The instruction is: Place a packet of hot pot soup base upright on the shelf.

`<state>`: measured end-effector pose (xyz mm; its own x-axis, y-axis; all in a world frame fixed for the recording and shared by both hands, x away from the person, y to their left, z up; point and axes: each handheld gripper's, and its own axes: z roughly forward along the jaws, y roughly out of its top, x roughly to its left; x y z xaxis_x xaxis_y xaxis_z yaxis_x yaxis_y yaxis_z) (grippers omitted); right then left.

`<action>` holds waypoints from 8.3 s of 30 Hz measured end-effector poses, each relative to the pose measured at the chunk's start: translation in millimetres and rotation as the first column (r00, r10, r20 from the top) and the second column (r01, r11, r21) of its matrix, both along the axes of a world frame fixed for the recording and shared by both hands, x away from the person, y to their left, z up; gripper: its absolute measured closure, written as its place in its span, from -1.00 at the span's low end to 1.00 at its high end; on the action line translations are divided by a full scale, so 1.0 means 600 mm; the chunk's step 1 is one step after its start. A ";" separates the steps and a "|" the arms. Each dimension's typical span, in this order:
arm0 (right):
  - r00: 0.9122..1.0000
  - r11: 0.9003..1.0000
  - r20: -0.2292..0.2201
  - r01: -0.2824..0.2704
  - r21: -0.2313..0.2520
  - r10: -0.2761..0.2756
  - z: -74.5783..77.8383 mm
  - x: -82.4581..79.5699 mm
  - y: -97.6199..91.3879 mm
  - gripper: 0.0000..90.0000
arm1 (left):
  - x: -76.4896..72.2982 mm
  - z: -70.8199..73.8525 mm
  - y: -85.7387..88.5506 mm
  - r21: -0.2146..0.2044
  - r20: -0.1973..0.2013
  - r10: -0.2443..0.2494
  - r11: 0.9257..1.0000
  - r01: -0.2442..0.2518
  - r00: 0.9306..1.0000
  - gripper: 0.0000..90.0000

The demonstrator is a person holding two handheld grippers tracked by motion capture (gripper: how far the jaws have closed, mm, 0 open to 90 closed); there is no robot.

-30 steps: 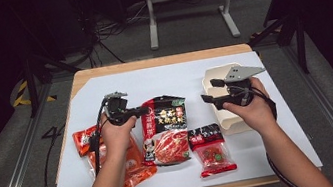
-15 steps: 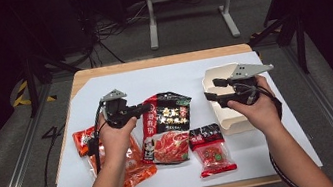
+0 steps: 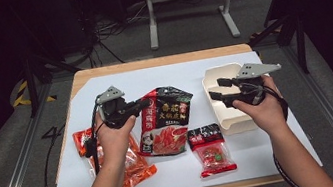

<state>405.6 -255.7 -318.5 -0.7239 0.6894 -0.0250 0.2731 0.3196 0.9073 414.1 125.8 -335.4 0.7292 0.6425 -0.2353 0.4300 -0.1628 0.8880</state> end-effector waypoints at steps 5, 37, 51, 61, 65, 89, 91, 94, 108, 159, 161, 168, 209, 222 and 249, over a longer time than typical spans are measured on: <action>1.000 1.000 -0.003 0.001 0.002 -0.001 0.001 -0.002 0.000 -0.06 | -0.007 0.006 0.001 -0.001 0.050 0.031 1.000 -0.031 0.998 0.93; 0.971 0.971 -0.082 -0.218 0.094 0.226 0.042 0.028 0.063 -0.13 | -0.037 0.033 -0.008 -0.100 0.206 0.059 0.994 -0.039 0.977 0.92; 0.949 0.957 -0.136 -0.289 -0.021 0.284 0.062 0.050 0.108 -0.13 | -0.040 0.036 -0.027 -0.089 0.209 0.042 0.996 -0.023 0.977 0.92; 0.936 0.946 -0.194 -0.314 -0.085 0.293 0.056 0.067 0.129 0.00 | -0.041 0.038 -0.037 -0.079 0.211 0.026 0.997 -0.009 0.977 0.92; 0.928 0.939 -0.218 -0.329 -0.097 0.302 0.053 0.072 0.136 0.09 | -0.041 0.037 -0.042 -0.077 0.208 0.018 0.997 -0.002 0.978 0.92; 0.912 0.911 -0.191 -0.390 -0.136 0.362 0.110 0.073 0.130 0.77 | -0.041 0.035 -0.016 -0.134 0.190 0.047 0.991 -0.021 0.981 0.38; 0.915 0.914 -0.186 -0.384 -0.131 0.358 0.113 0.077 0.124 0.78 | -0.043 0.032 -0.013 -0.119 0.184 0.059 0.992 -0.037 0.981 0.25; 0.920 0.920 -0.176 -0.374 -0.121 0.351 0.120 0.081 0.113 0.78 | -0.046 0.029 -0.009 -0.102 0.178 0.067 0.994 -0.049 0.982 0.13; 0.947 0.946 -0.125 -0.309 -0.097 0.296 0.151 0.105 0.066 0.78 | -0.059 0.010 0.031 -0.023 0.146 0.094 0.995 -0.092 0.985 -0.12; 0.982 0.976 0.043 -0.180 -0.122 0.186 0.149 0.226 -0.075 0.77 | -0.077 -0.029 0.115 0.011 0.040 0.208 0.978 -0.208 0.977 -0.31; 0.980 0.975 0.049 -0.184 -0.124 0.192 0.148 0.227 -0.079 0.77 | -0.077 -0.029 0.117 0.012 0.042 0.211 0.977 -0.212 0.977 -0.31; 0.979 0.973 0.050 -0.189 -0.129 0.197 0.143 0.228 -0.095 0.76 | -0.077 -0.030 0.116 0.012 0.038 0.210 0.977 -0.211 0.977 -0.31; 0.982 0.968 -0.061 -0.189 -0.164 0.181 0.052 0.232 -0.127 0.21 | -0.074 -0.032 0.114 0.010 0.023 0.207 0.978 -0.208 0.978 -0.32; 0.990 0.988 0.010 -0.138 -0.070 0.139 0.080 0.209 -0.133 -0.32 | -0.071 -0.030 0.117 0.006 0.021 0.208 0.978 -0.208 0.978 -0.33; 0.996 1.000 0.084 -0.022 0.017 0.021 0.128 0.115 -0.138 -0.38 | -0.057 -0.015 0.149 0.067 0.045 0.242 0.967 -0.245 0.969 -0.40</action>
<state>474.6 -338.4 -241.7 -0.7345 0.6746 -0.0737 0.1891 0.3078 0.9325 379.7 215.4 -344.4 0.5556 0.8161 -0.1587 0.4327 -0.1209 0.8934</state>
